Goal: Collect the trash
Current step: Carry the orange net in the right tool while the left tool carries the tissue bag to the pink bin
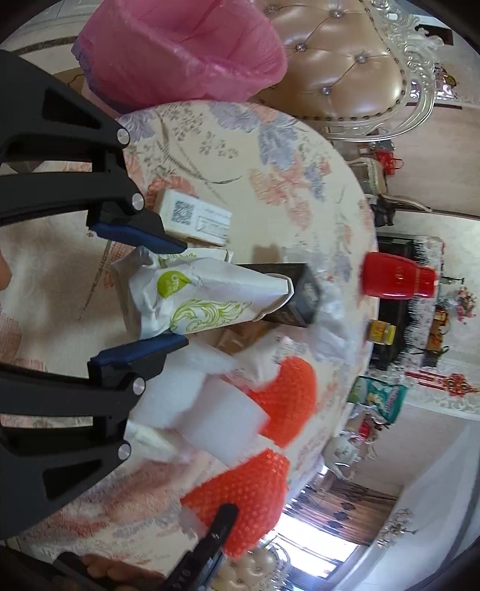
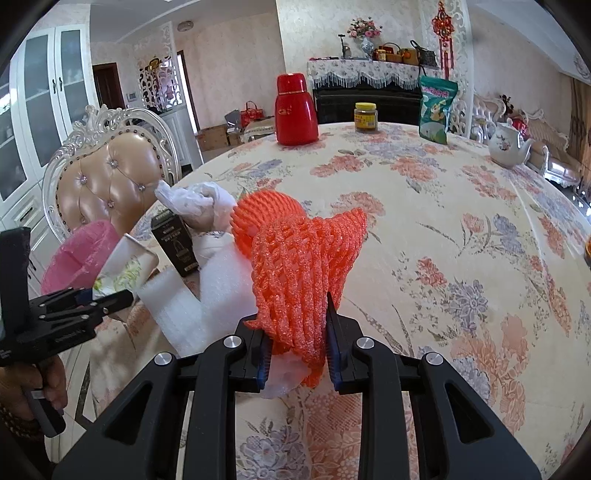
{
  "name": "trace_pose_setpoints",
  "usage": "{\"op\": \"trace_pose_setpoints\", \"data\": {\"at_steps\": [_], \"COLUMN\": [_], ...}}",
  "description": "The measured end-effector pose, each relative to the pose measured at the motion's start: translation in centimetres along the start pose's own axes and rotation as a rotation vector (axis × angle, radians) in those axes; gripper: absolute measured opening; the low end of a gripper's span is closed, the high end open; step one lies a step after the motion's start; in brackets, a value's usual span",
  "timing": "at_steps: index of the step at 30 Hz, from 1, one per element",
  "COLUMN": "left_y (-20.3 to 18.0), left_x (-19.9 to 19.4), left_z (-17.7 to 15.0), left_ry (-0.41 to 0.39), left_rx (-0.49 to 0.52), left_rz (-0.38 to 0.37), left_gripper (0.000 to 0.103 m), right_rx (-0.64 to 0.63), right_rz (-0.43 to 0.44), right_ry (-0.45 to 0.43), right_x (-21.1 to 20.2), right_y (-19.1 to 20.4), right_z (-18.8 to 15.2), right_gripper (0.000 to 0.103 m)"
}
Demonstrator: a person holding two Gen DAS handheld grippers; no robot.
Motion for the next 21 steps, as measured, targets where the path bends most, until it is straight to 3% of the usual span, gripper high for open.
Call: {"op": "trace_pose_setpoints", "data": {"at_steps": [8,21], "left_y": [2.3,9.2], "left_x": [-3.1,-7.6], "left_z": [1.7,3.3], "left_ry": [-0.086,-0.193], "left_rx": [-0.024,-0.091], "left_rz": [0.029,0.125], "left_gripper": [0.044,0.044], "right_rx": [-0.070,-0.199], "right_rz": [0.032,0.134], "right_ry": [-0.031,-0.053], "right_x": [0.0,2.1], "right_y": [3.4,11.7], "right_z": [2.1,5.7], "right_gripper": [0.025,0.025]}}
Point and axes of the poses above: each gripper's, at about its wrist camera, not at the fingertips, and x roughly the way its jaws point, y to its left, z to its top, the point moved 1 cm from there along x, roughly the way its jaws point, and after that the axes turned 14 degrees about z, right-handed, at the moved point
